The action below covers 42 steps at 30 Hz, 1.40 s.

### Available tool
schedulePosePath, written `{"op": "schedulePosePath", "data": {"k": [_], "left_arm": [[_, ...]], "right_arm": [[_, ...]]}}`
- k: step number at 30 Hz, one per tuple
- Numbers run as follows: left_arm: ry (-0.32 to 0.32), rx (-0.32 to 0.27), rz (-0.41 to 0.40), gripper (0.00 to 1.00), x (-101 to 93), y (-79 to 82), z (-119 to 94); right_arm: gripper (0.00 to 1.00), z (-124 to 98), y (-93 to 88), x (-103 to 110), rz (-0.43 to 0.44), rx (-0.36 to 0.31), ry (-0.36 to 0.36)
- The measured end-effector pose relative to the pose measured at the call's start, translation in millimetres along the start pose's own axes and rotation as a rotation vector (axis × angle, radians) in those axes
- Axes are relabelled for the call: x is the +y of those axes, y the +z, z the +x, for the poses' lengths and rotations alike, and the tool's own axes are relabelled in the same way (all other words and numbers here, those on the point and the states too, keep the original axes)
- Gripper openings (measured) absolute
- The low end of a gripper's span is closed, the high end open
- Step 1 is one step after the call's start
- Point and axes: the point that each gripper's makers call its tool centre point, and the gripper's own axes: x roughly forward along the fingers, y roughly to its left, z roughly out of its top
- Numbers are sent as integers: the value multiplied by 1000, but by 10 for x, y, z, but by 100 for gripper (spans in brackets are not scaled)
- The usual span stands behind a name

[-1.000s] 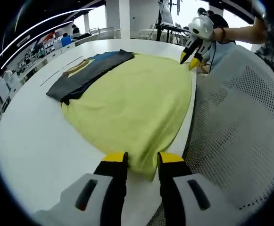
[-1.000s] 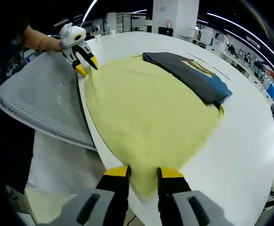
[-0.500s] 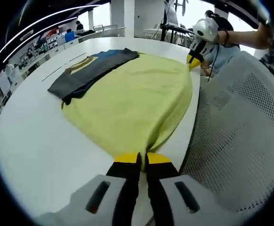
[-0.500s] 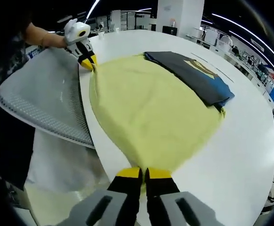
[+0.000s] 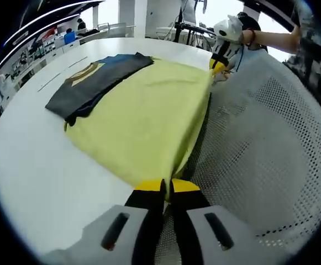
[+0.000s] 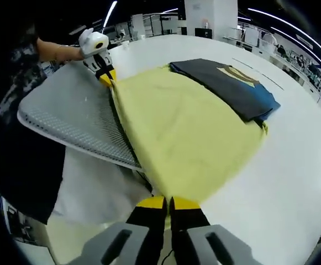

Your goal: Fold the garment on the visible template until the final outline fits inside the template.

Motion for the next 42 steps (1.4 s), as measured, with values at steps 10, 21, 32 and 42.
{"op": "schedulePosePath", "data": {"k": [10, 21, 32, 42], "left_arm": [[-63, 22, -33, 1, -160, 3, -145], [-39, -1, -94, 1, -85, 146, -274], [44, -55, -51, 1, 181, 393, -410], [107, -88, -23, 1, 478, 618, -536]], "right_arm": [[0, -126, 18, 139, -9, 12, 68], [0, -284, 254, -38, -77, -46, -3], [0, -416, 530, -312, -106, -108, -85], [0, -540, 773, -552, -110, -163, -144]]}}
